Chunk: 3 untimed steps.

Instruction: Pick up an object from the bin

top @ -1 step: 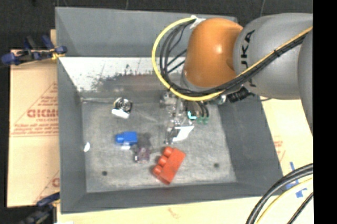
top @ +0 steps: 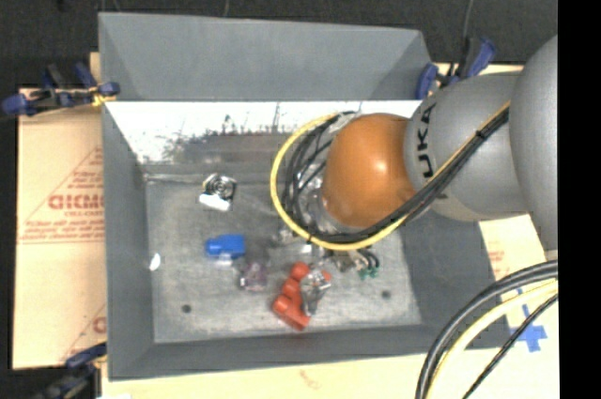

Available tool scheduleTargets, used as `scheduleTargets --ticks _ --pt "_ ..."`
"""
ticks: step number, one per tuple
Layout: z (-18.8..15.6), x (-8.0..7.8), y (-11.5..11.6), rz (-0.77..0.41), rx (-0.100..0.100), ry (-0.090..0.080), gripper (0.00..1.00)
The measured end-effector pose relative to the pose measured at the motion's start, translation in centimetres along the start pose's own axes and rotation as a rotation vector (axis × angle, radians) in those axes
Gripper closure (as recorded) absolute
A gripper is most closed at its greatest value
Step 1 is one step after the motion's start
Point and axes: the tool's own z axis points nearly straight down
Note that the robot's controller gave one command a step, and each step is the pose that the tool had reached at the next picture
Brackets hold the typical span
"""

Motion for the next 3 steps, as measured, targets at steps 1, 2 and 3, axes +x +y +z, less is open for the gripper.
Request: scheduleTargets --ticks 1,2,3 --pt "0.1 0.1 0.1 0.001 -0.003 0.003 1.0" --pt "-3.3 -1.0 -1.2 -0.001 0.002 0.007 1.0" --pt "-3.0 -0.8 -1.1 0.0 -0.001 0.012 0.0"
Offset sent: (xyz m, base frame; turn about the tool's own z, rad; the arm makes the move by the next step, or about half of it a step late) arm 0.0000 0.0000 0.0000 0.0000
